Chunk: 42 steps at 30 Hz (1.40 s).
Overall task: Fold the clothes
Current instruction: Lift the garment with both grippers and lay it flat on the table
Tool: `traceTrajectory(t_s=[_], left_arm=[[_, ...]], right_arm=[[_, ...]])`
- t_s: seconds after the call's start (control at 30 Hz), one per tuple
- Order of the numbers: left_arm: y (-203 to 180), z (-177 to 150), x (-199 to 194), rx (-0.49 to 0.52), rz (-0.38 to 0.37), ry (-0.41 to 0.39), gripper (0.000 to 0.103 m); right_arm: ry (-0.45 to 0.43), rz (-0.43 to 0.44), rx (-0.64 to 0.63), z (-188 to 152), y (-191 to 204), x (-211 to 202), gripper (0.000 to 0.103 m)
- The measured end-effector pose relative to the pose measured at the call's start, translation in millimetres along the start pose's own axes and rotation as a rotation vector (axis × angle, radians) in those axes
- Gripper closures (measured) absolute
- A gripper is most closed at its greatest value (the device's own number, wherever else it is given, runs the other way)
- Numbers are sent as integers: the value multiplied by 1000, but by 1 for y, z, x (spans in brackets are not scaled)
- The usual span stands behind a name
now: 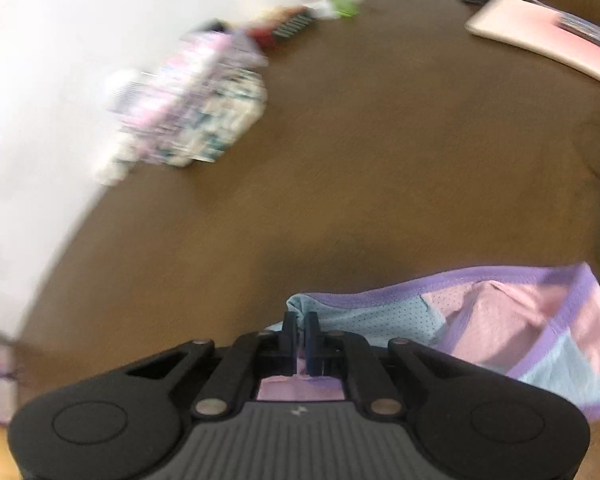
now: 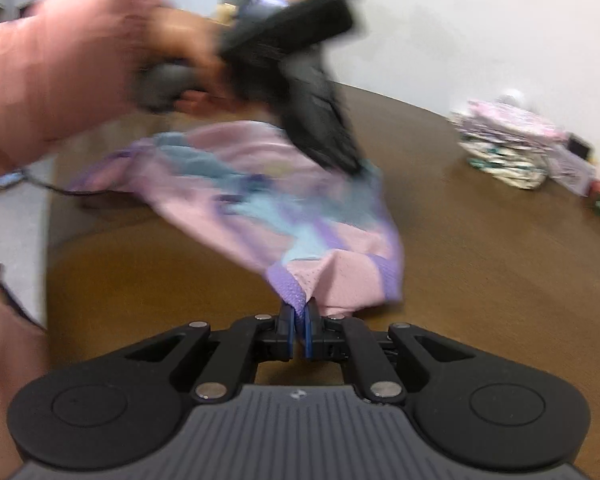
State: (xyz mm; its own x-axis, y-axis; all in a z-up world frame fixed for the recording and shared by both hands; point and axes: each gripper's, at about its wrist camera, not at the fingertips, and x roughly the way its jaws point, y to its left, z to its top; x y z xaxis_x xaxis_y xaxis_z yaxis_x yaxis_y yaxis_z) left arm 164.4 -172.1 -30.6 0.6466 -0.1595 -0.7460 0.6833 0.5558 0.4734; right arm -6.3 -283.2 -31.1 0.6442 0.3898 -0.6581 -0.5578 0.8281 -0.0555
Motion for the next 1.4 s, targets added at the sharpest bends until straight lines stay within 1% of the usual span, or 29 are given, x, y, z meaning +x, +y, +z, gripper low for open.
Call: traceTrajectory(t_s=[0.07, 0.13, 0.2, 0.3, 0.33, 0.37, 0.4, 0.43, 0.5, 0.57, 0.63, 0.67, 0.73, 0.8, 0.87, 0.93, 1.0, 1.03, 1.07, 1.17, 1.23, 1.33, 1.37, 1.4], left_arm=[[19, 7, -12, -101, 133, -34, 101], [45, 17, -31, -227, 256, -86, 101], [76, 29, -61, -358, 369, -172, 101], [122, 42, -138, -535, 565, -393, 101], [134, 43, -167, -585, 613, -476, 101], [144, 41, -198, -628, 650, -563, 101], [154, 40, -228, -670, 686, -650, 101], [159, 39, -253, -694, 707, -705, 101], [154, 34, -285, -672, 738, -761, 101], [136, 25, -296, -633, 775, -782, 101], [113, 9, -296, -589, 804, -780, 101], [100, 0, -291, -574, 804, -769, 101], [73, -24, -270, -563, 736, -710, 101], [42, -54, -241, -572, 629, -626, 101], [12, -85, -212, -589, 515, -534, 101], [-16, -116, -185, -616, 403, -436, 101], [-37, -140, -162, -652, 310, -349, 101], [-44, -152, -153, -664, 271, -312, 101], [-51, -160, -147, -664, 250, -286, 101], [-64, -171, -140, -643, 230, -242, 101], [-70, -175, -138, -630, 194, -207, 100], [-80, -179, -138, -589, 130, -146, 90], [-82, -181, -139, -575, 110, -128, 84], [-83, -183, -140, -555, 93, -123, 81]], right_arm=[[13, -105, 18, 31, -32, 7, 100], [11, -210, 32, 69, -63, 11, 101], [-47, -314, 2, 121, -82, 4, 101], [-230, -508, -106, 211, -85, -31, 101], [-316, -563, -124, 242, -83, -52, 101], [-393, -599, -128, 265, -80, -71, 101], [-465, -626, -131, 286, -76, -90, 101], [-517, -626, -127, 299, -72, -105, 101], [-590, -614, -131, 312, -61, -127, 101], [-635, -591, -161, 305, -48, -138, 101], [-647, -550, -189, 283, -35, -140, 101], [-641, -532, -204, 269, -30, -137, 101], [-587, -490, -241, 230, -18, -122, 101], [-498, -448, -283, 189, -8, -101, 101], [-385, -396, -306, 140, 4, -76, 101], [-278, -346, -295, 94, 14, -54, 101], [-197, -293, -254, 59, 22, -39, 101], [-174, -279, -238, 47, 27, -36, 101], [-162, -268, -220, 37, 28, -34, 101], [-121, -228, -146, 12, 29, -36, 101], [-103, -211, -110, 6, 28, -41, 101], [-91, -183, -86, -14, 37, -46, 101], [-90, -174, -86, -21, 40, -46, 101], [-91, -169, -91, -25, 41, -47, 101]])
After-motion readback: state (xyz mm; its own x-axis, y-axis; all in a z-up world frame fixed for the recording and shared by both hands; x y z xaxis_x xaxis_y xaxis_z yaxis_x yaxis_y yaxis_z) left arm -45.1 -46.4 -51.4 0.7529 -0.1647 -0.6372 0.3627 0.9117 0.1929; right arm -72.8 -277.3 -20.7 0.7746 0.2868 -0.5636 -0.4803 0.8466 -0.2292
